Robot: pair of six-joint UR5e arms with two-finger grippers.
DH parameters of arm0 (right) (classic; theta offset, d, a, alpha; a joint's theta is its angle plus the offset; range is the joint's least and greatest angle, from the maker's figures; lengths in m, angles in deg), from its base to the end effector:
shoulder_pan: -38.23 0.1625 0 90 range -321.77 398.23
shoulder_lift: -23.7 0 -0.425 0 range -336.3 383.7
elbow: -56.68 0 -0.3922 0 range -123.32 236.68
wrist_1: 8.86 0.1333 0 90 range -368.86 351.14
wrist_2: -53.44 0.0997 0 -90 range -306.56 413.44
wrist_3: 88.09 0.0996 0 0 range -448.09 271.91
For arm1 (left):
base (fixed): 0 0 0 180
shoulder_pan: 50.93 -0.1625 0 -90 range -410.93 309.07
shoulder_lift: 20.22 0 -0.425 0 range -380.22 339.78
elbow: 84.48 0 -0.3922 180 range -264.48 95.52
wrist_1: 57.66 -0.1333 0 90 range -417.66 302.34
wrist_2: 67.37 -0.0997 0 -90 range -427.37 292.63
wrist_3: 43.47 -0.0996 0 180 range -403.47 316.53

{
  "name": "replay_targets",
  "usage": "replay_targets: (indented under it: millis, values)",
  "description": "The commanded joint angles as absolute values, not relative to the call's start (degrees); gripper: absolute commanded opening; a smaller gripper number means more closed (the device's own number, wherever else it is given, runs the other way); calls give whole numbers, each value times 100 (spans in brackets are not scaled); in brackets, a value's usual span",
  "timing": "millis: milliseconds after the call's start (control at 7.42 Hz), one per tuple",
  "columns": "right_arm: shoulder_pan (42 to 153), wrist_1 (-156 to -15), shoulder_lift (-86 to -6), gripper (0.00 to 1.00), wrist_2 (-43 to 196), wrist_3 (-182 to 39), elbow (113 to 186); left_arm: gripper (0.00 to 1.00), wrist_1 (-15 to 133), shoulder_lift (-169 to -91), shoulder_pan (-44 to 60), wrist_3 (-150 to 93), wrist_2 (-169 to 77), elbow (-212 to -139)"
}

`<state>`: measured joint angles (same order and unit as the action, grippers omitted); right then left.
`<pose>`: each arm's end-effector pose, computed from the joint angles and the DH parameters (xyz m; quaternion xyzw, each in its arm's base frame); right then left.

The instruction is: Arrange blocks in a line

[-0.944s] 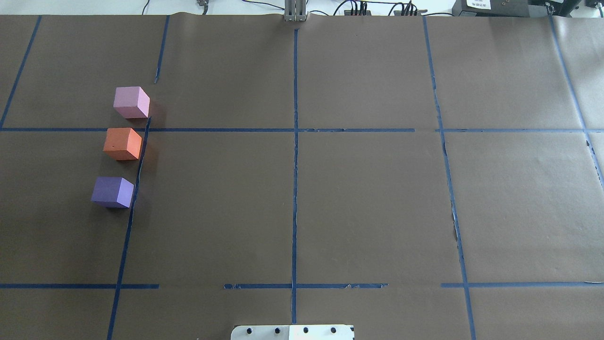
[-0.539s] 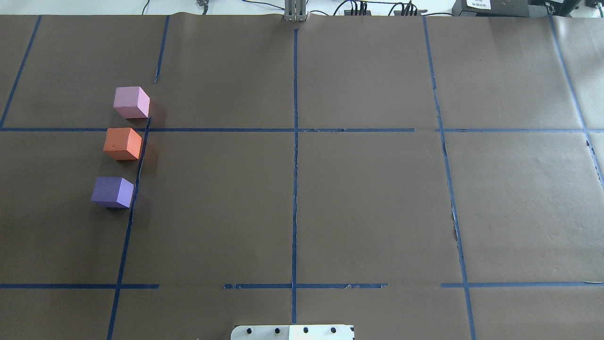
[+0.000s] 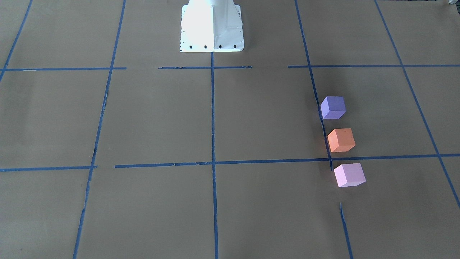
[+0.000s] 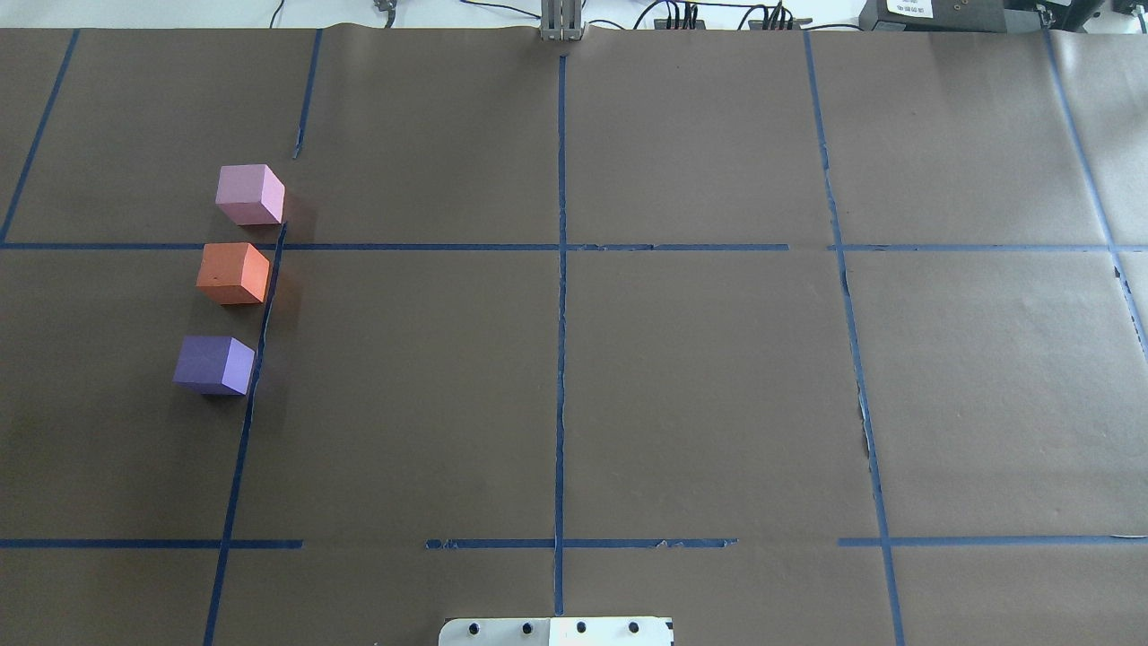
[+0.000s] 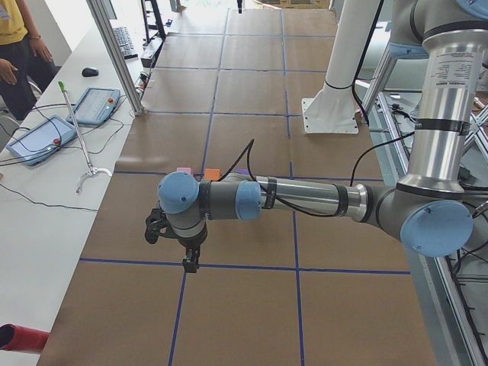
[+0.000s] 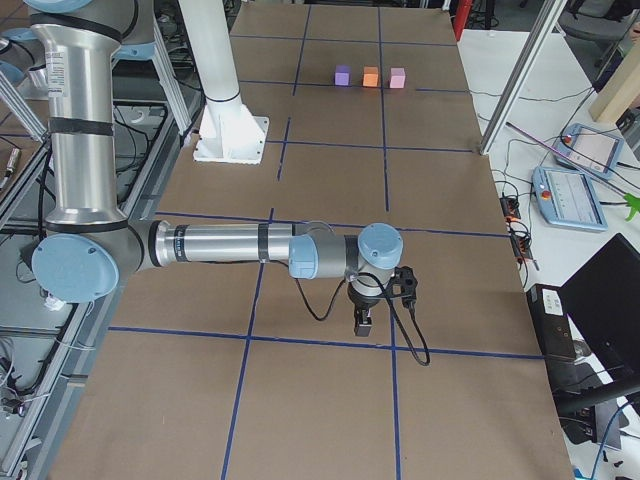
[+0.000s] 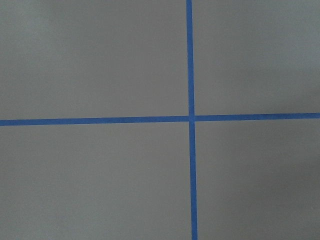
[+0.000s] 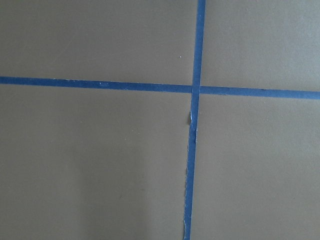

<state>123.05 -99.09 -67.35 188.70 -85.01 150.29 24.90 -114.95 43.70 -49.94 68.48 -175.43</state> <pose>0.0184 -0.4901 0.6359 -0.0090 -0.3851 -0.0247 0.9225 -0.1038 -0.5161 0.6196 0.0236 0.3890 0.0088 0.9209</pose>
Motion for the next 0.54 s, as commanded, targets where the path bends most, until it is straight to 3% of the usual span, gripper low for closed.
replay_targets:
  millis: [0, 404]
  values:
    - [12305, -9904, -6735, 100, 18870, -8501, 15029, 100, 2574, -11497, 4364, -5015, 6842, -17509]
    - [12305, -9904, -6735, 100, 18870, -8501, 15029, 100, 2619, -11497, 4373, -4988, 6851, -17501]
